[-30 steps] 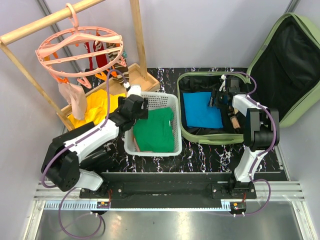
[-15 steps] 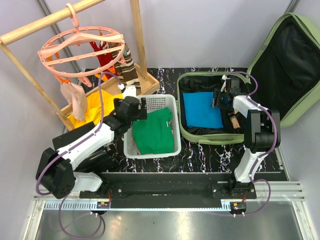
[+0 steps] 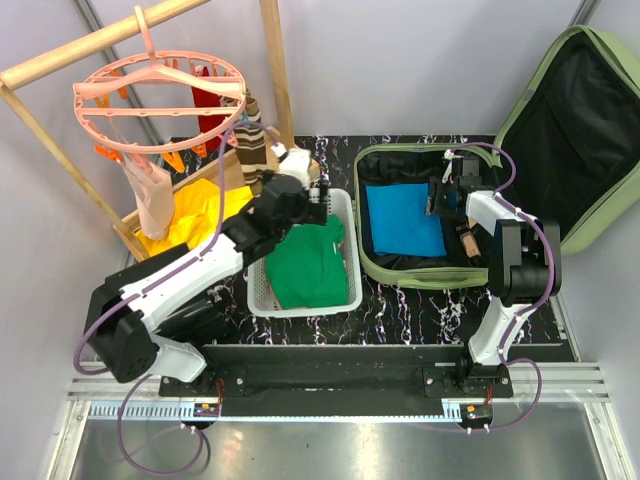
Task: Open, take out, and arrange the luggage
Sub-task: Pick up the object with both arms
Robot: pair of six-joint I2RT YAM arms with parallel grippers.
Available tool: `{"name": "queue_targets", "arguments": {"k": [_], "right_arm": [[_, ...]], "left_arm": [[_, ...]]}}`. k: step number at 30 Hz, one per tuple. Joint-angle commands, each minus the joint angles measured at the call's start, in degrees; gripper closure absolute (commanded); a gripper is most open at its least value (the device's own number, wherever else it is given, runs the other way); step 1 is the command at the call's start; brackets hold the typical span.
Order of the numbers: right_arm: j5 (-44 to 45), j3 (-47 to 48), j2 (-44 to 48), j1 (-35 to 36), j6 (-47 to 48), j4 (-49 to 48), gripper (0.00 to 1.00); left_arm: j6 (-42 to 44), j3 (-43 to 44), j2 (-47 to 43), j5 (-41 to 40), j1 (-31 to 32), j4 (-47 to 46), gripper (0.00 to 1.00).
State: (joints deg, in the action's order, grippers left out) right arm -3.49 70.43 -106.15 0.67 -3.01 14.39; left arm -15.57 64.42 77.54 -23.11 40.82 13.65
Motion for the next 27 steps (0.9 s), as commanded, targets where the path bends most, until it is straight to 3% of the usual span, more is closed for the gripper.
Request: {"name": "queue_targets", "arguments": {"k": [1, 8, 16, 18, 20, 26, 27], "right_arm": [[1.55, 1.81, -0.90, 0.04, 1.16, -1.82, 0.38], [0.42, 3.22, -3.71, 0.39, 1.77, -1.82, 0.45], [1.72, 4.36, -6.17, 1.62, 2.30, -1.48, 0.52], [1.64, 4.71, -7.14, 1.71, 1.95, -1.12, 0.58], [1.46, 4.98, -7.67, 1.71, 1.86, -0.51, 0.77], [3.22, 5.24, -6.10, 1.53, 0.46, 0.64, 1.00], [4.53, 5.15, -5.57, 1.62, 0.11, 0.90, 1.00]], "left_arm": [[0.29, 7.20, 5.42, 7.55, 4.35, -7.13, 0.02], [-3.23, 21.42, 19.99, 14.41, 7.70, -7.59, 0.04], [-6.92, 31.98, 32.75, 18.01, 8.75, -5.92, 0.06], [-7.63, 34.36, 36.00, 18.28, 8.84, -4.95, 0.07], [-7.89, 35.51, 37.59, 18.28, 8.93, -4.69, 0.07], [-7.98, 37.70, 41.81, 18.02, 8.84, -1.80, 0.07], [-7.98, 38.23, 42.34, 17.93, 8.93, -1.18, 0.07]]}}
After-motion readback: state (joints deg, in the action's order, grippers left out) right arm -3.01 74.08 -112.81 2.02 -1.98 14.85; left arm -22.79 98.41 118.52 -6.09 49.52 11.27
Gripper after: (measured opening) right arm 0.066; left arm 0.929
